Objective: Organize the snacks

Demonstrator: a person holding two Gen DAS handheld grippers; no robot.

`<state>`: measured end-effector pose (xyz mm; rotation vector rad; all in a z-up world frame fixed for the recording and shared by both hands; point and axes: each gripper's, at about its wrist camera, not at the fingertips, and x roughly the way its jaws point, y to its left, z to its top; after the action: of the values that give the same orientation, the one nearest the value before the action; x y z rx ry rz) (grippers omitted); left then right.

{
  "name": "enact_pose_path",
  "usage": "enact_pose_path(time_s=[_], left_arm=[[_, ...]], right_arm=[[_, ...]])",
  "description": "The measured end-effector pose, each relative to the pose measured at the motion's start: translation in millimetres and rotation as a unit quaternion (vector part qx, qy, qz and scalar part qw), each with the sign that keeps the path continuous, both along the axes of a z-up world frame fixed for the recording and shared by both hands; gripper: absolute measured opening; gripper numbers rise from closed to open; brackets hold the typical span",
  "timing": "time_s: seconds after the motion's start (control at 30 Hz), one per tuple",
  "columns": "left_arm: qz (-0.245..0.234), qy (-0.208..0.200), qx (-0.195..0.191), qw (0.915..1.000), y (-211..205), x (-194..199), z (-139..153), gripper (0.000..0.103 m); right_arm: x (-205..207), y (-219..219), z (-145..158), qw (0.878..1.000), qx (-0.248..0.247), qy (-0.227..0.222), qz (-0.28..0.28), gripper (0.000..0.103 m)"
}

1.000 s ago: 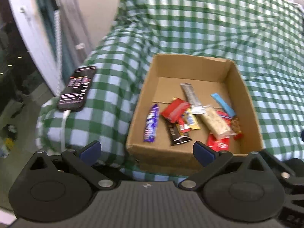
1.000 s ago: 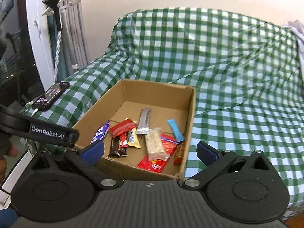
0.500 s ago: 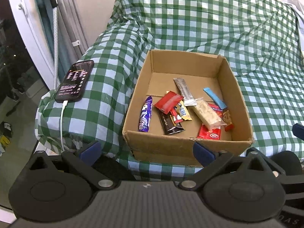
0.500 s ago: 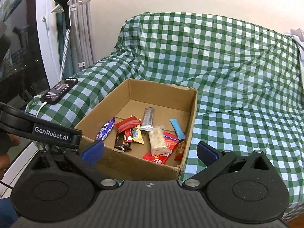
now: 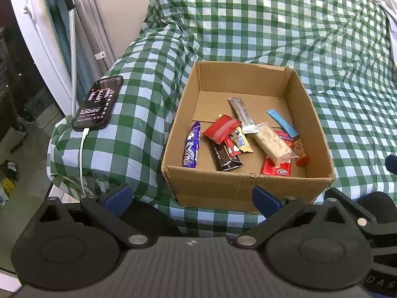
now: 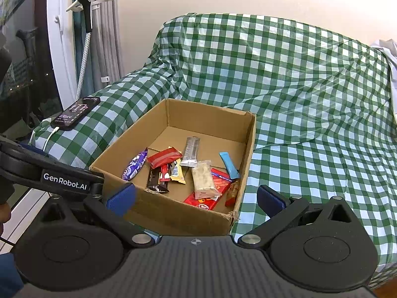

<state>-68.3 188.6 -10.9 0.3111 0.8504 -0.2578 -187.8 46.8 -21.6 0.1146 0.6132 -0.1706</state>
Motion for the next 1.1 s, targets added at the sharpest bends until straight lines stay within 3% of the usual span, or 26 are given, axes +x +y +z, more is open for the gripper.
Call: enact_pose_path(time_s=[1.1], left_arm=[[0.001, 0.003, -0.001, 1.0, -2.5, -5.7, 0.3, 0.103]], right_arm=[[0.2, 1.6, 1.5, 1.0, -0.003, 0.0, 0.0, 0.103]])
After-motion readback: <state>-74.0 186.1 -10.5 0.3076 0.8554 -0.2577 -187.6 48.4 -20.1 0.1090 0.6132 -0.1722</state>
